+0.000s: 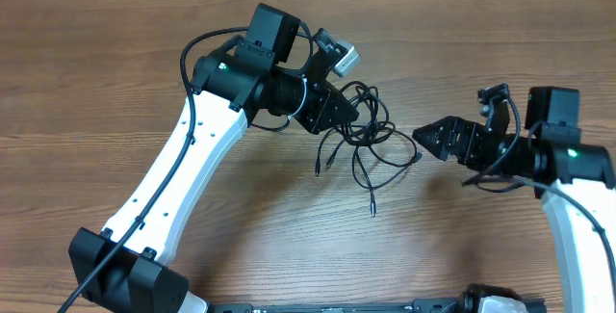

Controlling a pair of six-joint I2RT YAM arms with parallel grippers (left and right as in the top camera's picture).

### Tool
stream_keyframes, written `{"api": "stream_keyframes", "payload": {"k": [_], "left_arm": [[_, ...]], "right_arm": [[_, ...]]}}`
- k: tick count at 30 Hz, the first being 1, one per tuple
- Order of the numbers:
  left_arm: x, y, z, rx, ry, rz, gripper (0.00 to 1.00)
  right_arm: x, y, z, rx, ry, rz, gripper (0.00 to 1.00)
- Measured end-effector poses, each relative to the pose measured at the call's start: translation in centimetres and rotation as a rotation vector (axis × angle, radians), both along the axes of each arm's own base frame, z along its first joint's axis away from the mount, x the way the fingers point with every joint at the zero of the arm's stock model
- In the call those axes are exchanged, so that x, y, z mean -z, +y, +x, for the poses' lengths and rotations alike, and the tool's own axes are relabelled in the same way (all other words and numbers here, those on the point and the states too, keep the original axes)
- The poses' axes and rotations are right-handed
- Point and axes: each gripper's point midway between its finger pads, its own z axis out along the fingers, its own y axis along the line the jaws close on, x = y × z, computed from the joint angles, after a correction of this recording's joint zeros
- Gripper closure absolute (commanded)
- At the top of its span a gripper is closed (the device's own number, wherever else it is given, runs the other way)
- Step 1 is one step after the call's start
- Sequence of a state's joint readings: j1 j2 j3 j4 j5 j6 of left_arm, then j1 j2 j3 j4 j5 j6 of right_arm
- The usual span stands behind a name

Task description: Untangle cables

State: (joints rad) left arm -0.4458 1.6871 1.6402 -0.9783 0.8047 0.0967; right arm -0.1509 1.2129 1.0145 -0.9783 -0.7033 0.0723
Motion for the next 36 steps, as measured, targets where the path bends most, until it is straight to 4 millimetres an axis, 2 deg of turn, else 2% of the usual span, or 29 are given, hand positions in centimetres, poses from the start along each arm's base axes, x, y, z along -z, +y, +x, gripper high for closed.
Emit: {"api": "stream_keyframes", "payload": {"k": [7,14,16,20,25,28,32,36], "left_arm": [[-0.9,-2.1,-1.2,0.108,-0.078,-0.052,0.96],[-1.7,-5.1,-3.8,0.261,-0.181,-0.101,0.96],[-1.8,-5.8,-4.7,0.303,-0.202,-0.109,0.96],[-1.8,-6.8,-6.1,0.365,-0.234,-0.118,0.96],[-1.8,-6.9,-6.3,0.378,-0.245,-0.12,0.96],[-1.8,-6.9,-6.3,0.381,-0.25,-0.12,0.96],[-1.8,-7.0,-6.2,0.383,-0.254,-0.121,0.96],[-2.0,-7.1,-6.1,0.383,-0.268,-0.129,0.96]], "right_arm": [[-5.5,0.4,-1.4,-0.037,-0.221,-0.038,0.0],[-8.4,0.6,-3.5,-0.055,-0.374,-0.09,0.0],[-8.6,0.4,-3.8,-0.048,-0.386,-0.108,0.02],[-8.3,0.0,-3.7,-0.035,-0.382,-0.14,0.12],[-8.0,-0.3,-3.6,-0.028,-0.371,-0.152,0.26],[-7.8,-0.4,-3.5,-0.025,-0.361,-0.156,0.48],[-7.4,-0.5,-3.5,-0.023,-0.344,-0.16,0.65],[-7.3,-0.5,-3.5,-0.023,-0.335,-0.161,0.66]]}}
